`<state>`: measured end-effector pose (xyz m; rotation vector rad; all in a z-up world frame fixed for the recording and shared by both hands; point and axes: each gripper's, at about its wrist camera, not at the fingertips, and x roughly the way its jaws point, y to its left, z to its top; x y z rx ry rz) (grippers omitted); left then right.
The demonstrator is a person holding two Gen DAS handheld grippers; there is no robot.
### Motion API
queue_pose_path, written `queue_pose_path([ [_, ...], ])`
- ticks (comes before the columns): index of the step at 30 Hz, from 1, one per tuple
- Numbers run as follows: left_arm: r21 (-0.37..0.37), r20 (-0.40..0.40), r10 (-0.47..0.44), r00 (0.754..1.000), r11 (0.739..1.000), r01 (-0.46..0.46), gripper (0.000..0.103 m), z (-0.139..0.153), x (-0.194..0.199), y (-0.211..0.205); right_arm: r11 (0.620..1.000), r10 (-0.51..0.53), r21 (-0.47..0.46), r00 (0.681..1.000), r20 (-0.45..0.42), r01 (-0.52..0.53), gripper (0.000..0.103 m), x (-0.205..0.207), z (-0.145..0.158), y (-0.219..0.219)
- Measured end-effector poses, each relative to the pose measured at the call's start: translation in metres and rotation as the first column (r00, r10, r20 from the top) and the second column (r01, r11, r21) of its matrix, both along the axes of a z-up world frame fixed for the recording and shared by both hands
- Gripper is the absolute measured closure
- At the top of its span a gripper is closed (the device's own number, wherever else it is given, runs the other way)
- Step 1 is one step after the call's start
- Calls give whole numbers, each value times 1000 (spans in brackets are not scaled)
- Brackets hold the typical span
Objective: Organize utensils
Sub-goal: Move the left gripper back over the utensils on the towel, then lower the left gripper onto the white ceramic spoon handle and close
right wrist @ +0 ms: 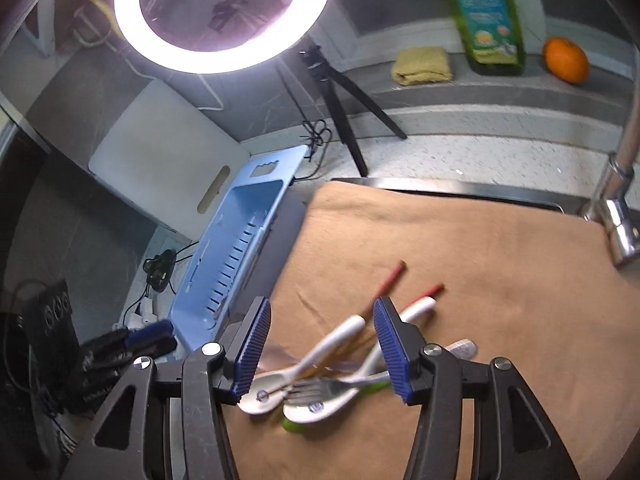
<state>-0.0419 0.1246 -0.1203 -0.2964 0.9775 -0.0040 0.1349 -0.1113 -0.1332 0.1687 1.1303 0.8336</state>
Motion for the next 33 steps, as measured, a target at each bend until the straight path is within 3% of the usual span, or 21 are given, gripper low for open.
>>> queue_pose_path([
  [3, 51, -27, -25, 999, 998, 26, 69, -10, -12, -26, 1000, 26, -7, 999, -38, -26, 53, 2, -7, -10],
  [6, 90, -55, -51, 997, 994, 55, 58, -23, -21, -49, 996, 93, 3, 993, -78, -93, 53, 1, -15, -4],
  [12, 116, -87, -67, 994, 990, 76, 57, -39, -26, -68, 978, 210, 36, 963, -168, -207, 58, -7, -30, 26],
  [15, 122, -94, -85, 992, 988, 97, 57, -45, -23, -70, 978, 209, 35, 952, -224, -206, 67, -3, -43, 40],
  [20, 115, -114, -103, 988, 986, 117, 57, -53, -17, -64, 988, 154, 28, 933, -325, -153, 74, 5, -67, 48],
  [27, 82, -130, -133, 983, 986, 144, 57, -65, -10, -61, 986, 153, -6, 930, -336, -164, 75, 5, -76, 58],
  [33, 95, -150, -130, 980, 985, 145, 57, -73, -6, -63, 982, 167, -27, 922, -349, -188, 75, 7, -83, 67],
])
